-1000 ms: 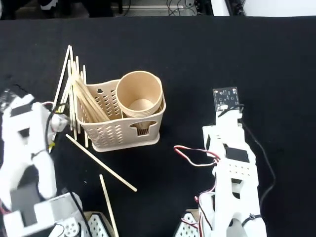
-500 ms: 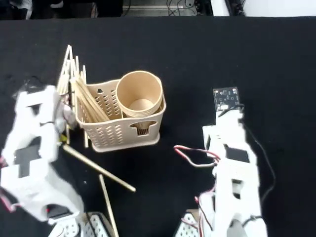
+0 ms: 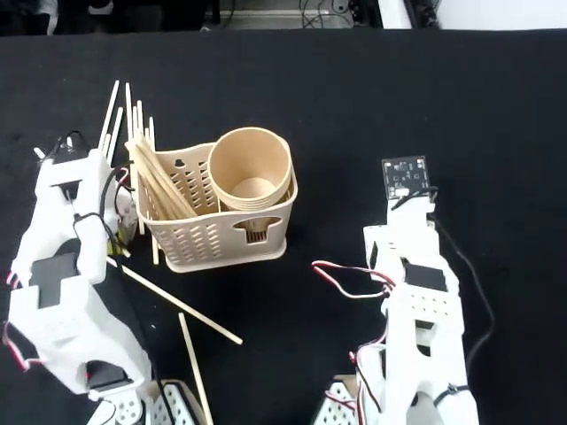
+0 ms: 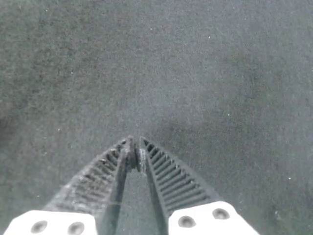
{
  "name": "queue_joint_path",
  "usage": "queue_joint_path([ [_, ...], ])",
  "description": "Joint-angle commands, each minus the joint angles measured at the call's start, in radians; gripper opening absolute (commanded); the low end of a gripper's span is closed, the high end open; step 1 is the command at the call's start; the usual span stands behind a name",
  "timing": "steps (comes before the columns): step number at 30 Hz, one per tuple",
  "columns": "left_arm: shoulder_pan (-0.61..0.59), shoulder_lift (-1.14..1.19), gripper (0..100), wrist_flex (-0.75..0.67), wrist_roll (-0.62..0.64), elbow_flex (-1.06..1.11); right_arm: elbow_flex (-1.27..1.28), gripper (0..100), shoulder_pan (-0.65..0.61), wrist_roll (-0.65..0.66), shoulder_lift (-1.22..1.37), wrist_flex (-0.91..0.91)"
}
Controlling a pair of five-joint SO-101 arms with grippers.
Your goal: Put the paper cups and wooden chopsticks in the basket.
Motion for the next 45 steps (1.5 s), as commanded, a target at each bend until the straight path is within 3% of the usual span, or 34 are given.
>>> queue_joint_path([
  [1,-0.015,-0.091,3,0.127,-0.057,-0.111,-0.004,1.5,-0.014,0.0,-0.022,-0.014],
  [4,-0.035,-0.201,3,0.167,-0.078,-0.15,-0.004,1.5,-0.014,0.0,-0.022,-0.014],
  [7,-0.036,-0.347,3,0.201,-0.183,-0.156,-0.004,1.5,-0.014,0.0,-0.022,-0.015],
  [13,-0.038,-0.68,3,0.203,-0.19,-0.159,-0.004,1.5,-0.014,0.0,-0.022,-0.015],
  [19,0.004,-0.994,3,0.097,-0.19,-0.145,-0.004,1.5,-0.014,0.0,-0.022,-0.015],
  [24,0.108,-1.254,3,-0.023,-0.192,-0.079,-0.004,1.5,-0.014,0.0,-0.022,-0.015],
  [29,0.285,-1.471,3,-0.267,-0.199,0.186,-0.004,1.5,-0.014,0.0,-0.022,-0.015],
  [32,0.366,-1.573,3,-0.408,-0.287,0.43,-0.004,1.5,-0.012,0.0,-0.022,-0.015],
  [38,0.464,-1.712,3,-0.69,-0.353,0.871,-0.004,1.5,-0.012,0.0,-0.022,-0.015],
  [41,0.507,-1.781,6,-0.704,-0.416,0.967,-0.004,1.5,-0.012,0.0,-0.022,-0.015],
  [45,0.493,-1.864,23,-0.585,-0.351,0.96,-0.004,1.5,-0.012,0.0,-0.022,-0.017],
])
